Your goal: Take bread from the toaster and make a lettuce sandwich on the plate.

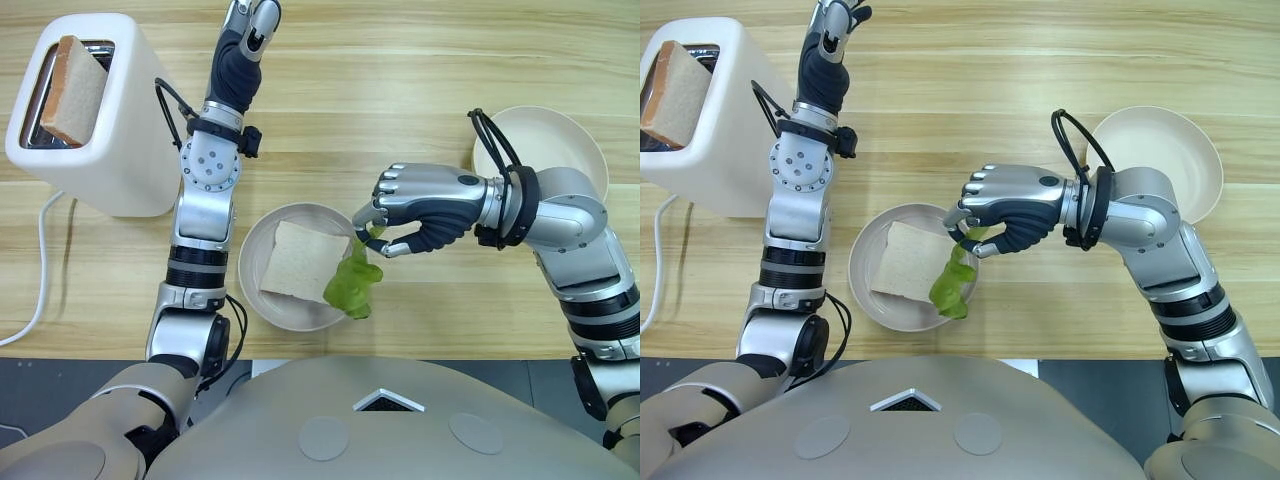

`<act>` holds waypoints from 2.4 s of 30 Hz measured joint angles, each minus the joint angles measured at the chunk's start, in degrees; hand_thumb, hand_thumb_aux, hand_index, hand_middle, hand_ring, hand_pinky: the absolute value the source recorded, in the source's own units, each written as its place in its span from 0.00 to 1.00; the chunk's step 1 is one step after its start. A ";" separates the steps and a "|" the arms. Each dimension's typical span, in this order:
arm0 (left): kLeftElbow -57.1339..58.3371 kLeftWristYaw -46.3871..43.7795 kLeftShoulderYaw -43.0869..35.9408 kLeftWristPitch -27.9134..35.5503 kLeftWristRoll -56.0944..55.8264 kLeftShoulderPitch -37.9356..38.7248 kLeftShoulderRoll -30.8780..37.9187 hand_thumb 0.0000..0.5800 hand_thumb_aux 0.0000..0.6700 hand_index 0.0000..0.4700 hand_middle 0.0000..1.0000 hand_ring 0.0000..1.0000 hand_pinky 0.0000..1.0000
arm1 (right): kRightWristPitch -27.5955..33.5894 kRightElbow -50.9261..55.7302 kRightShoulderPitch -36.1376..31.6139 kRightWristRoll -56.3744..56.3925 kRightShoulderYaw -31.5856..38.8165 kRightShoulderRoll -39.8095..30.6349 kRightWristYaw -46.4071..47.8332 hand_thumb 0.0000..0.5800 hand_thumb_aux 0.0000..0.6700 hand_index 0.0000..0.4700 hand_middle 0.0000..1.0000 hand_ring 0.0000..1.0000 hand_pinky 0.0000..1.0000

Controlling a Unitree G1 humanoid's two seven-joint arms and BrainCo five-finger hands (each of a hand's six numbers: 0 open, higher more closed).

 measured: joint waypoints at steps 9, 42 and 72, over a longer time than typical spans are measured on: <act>-0.17 0.21 0.02 0.13 0.08 -0.01 0.03 0.00 0.00 0.00 0.10 0.10 0.10 | -1.17 5.78 0.74 -1.42 4.56 -1.00 4.67 1.00 1.00 1.00 0.95 0.95 0.95; -0.36 0.51 -2.50 0.56 1.27 -0.83 -1.85 0.00 0.00 0.00 0.10 0.10 0.10 | -9.31 48.63 -22.70 -28.52 20.04 21.38 -14.29 1.00 1.00 1.00 0.94 0.94 0.94; -12.70 -5.13 0.31 7.03 3.70 0.14 4.23 0.00 0.00 0.00 0.00 0.00 0.00 | -3.23 29.06 -15.68 -26.85 9.17 10.36 -15.08 0.00 0.00 0.00 0.00 0.00 0.00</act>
